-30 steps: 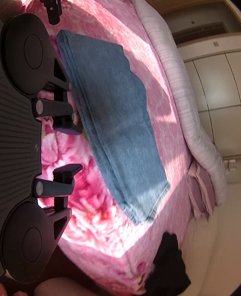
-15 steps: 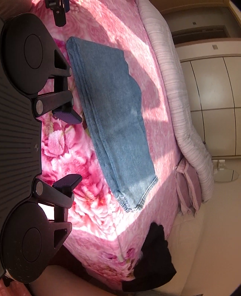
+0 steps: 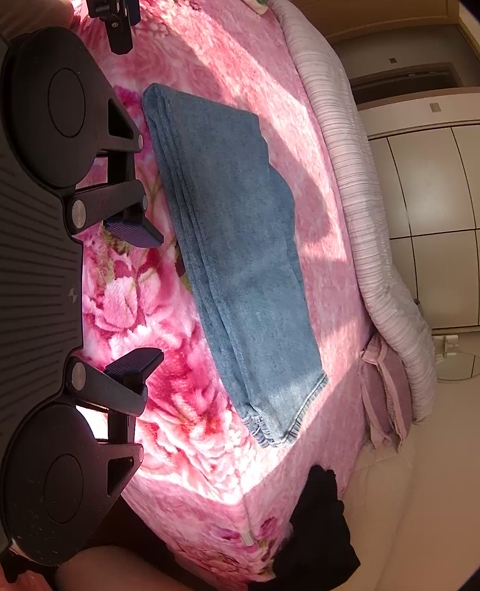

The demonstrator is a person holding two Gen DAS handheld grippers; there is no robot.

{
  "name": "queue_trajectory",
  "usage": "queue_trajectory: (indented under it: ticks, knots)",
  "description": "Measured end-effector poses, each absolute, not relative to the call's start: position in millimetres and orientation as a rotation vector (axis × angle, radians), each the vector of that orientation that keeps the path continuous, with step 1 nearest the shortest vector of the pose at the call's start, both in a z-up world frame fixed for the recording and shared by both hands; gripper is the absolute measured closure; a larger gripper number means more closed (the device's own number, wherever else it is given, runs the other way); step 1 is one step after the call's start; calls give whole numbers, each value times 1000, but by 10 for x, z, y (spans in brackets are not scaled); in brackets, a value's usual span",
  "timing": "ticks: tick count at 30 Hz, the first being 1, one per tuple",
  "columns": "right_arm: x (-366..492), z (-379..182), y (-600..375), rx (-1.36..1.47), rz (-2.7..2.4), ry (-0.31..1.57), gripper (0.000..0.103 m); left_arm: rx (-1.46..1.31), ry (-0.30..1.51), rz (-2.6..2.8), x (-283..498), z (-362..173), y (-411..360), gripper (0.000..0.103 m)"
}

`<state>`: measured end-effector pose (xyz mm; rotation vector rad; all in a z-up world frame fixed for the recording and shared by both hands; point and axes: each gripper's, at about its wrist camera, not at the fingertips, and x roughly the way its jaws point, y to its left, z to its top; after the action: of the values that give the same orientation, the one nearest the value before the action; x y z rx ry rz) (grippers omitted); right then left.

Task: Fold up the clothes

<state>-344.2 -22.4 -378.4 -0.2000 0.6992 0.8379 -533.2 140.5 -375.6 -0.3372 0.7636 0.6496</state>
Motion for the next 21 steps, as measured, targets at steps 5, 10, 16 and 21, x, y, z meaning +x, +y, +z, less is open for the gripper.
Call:
queue_trajectory:
  ticks: [5, 10, 16, 21]
  knots:
    - [-3399, -3849, -142, -209, 850, 708, 39, -374, 764, 628, -5338, -3835, 1517, 53]
    - [-3560, -3963, 74, -376, 942, 574, 39, -446, 723, 569, -5467, -3877, 1750, 56]
    - [-3819, -4118, 378, -623, 1061, 357, 39, -490, 715, 614, -5685, -3947, 2032, 61]
    - [-4035, -4246, 632, -826, 1147, 165, 39, -546, 719, 635, -5792, -4044, 2198, 61]
